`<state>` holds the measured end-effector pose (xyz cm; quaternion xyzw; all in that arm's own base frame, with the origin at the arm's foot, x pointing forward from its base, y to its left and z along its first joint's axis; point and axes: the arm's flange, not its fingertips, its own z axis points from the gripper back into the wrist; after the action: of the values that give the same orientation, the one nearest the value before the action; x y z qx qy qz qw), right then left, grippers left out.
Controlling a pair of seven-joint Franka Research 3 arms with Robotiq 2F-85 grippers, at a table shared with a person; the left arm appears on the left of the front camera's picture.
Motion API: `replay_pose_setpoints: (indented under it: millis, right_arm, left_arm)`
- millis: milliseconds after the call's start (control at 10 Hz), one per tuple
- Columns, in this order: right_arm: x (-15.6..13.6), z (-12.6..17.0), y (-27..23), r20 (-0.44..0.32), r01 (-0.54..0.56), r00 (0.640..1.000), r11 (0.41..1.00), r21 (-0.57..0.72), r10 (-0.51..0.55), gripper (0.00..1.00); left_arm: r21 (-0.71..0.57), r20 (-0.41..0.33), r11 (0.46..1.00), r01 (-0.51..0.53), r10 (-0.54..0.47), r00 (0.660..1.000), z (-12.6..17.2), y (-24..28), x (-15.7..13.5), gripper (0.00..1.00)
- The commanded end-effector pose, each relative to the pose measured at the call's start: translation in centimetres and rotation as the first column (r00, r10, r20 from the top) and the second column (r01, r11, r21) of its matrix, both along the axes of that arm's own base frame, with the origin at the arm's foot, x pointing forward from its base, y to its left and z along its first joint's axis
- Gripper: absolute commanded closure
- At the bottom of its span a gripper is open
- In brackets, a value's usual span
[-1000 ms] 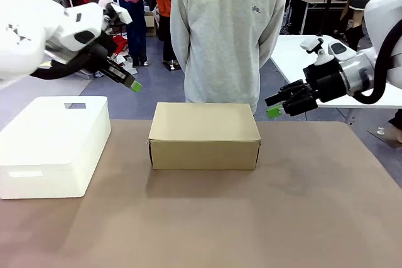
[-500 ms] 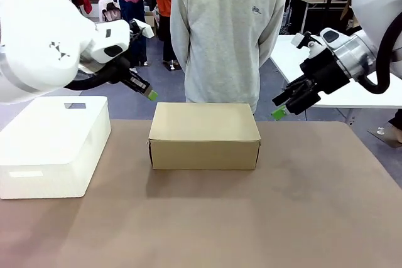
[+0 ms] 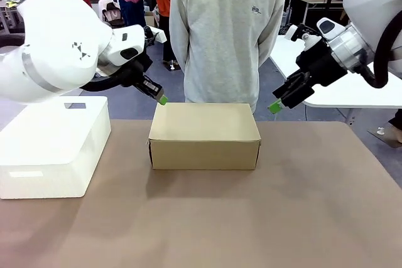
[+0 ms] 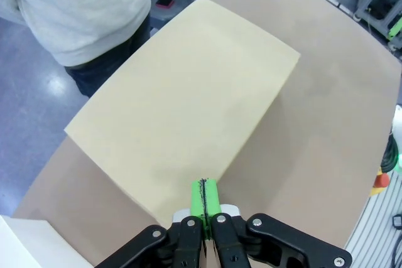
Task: Pack the shoes into the box.
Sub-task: Press down on the lid of the Shoes Box.
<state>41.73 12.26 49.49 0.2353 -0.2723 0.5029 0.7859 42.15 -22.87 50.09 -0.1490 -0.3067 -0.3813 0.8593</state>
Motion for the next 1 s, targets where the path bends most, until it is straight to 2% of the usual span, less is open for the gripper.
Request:
replay_pose_setpoints:
  millis: [0,400,500,600,900]
  right_arm:
    - [0.0,-0.2,-0.2,-0.018,-0.01,1.0,1.0,-0.006,0.01,0.0]
    - [0.1,-0.1,-0.3,-0.007,-0.003,1.0,1.0,0.004,0.003,0.0]
    - [-0.8,0.7,0.0,-0.009,0.055,0.998,0.998,-0.02,-0.055,0.0]
    - [-1.5,1.2,0.1,-0.04,0.061,0.997,0.998,-0.023,-0.062,0.0]
    - [-2.6,1.7,0.5,0.002,0.196,0.981,0.977,-0.082,-0.196,0.0]
  left_arm:
    - [0.004,0.016,1.0,0.007,-0.007,1.0,0.2,0.5,-0.3,1.0]
    - [0.004,0.01,1.0,-0.002,0.002,1.0,0.3,0.1,-0.1,1.0]
    - [0.009,-0.014,0.999,-0.039,0.04,0.999,0.1,-0.4,0.7,1.0]
    - [0.017,-0.052,0.999,-0.046,0.047,0.998,-0.1,-1.4,1.6,1.0]
    - [0.011,-0.107,1.0,-0.021,0.022,0.994,-0.9,-3.3,4.0,1.0]
